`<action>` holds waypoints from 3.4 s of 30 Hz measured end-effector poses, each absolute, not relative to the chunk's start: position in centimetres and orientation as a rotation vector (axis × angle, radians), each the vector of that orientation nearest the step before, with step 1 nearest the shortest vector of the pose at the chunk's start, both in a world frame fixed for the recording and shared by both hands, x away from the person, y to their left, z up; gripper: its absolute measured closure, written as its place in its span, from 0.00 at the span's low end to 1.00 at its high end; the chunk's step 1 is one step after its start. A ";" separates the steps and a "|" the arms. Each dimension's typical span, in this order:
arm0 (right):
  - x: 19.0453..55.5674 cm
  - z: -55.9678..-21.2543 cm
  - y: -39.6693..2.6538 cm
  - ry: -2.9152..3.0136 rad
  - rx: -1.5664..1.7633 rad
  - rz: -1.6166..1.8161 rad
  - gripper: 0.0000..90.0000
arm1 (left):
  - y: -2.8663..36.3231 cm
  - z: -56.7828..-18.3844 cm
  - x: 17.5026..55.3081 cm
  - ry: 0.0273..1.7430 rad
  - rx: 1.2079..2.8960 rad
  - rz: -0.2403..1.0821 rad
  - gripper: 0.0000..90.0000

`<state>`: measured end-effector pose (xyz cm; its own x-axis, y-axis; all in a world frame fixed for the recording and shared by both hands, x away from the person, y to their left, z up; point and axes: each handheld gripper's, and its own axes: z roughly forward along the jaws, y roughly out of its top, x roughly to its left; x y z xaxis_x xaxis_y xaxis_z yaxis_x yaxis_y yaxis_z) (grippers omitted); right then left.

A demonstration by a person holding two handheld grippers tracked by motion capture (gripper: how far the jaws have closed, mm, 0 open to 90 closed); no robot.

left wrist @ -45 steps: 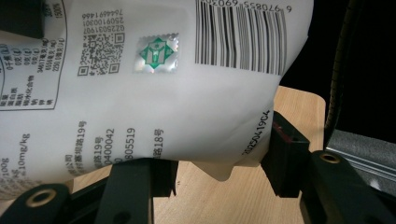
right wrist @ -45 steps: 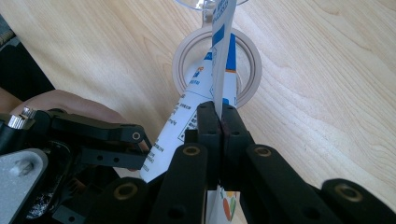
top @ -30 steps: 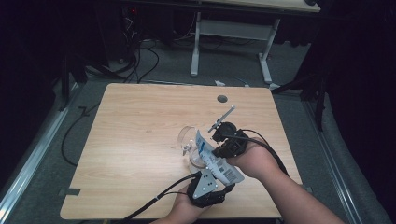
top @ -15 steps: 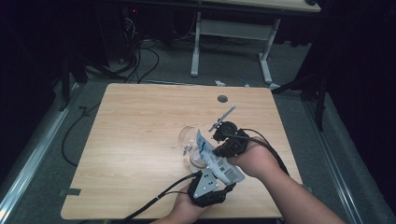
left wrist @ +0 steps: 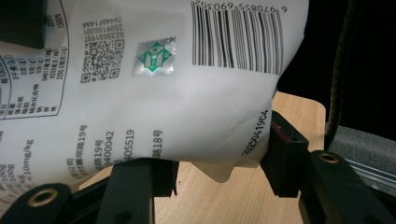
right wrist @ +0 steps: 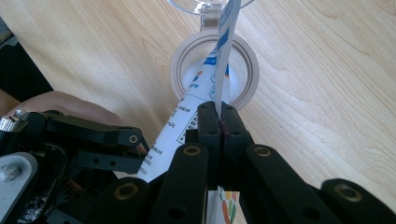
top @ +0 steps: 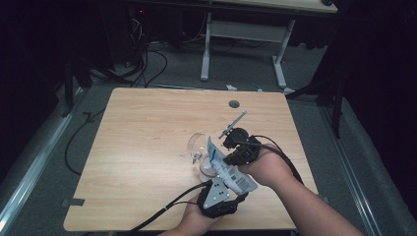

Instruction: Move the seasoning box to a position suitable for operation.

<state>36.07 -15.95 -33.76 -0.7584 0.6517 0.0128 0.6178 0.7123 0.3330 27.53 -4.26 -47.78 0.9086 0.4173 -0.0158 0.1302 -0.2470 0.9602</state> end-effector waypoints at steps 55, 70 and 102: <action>36.5 -33.5 -15.5 2.809 1.022 0.482 1.00 | -4.1 -47.3 27.8 0.411 1.795 0.295 0.60; 36.5 -33.5 -15.4 2.810 1.025 0.485 1.00 | -4.1 -47.2 27.7 0.413 1.786 0.287 0.60; 36.6 -33.2 -15.6 2.808 1.013 0.480 1.00 | -4.1 -46.9 27.8 0.404 1.783 0.290 0.60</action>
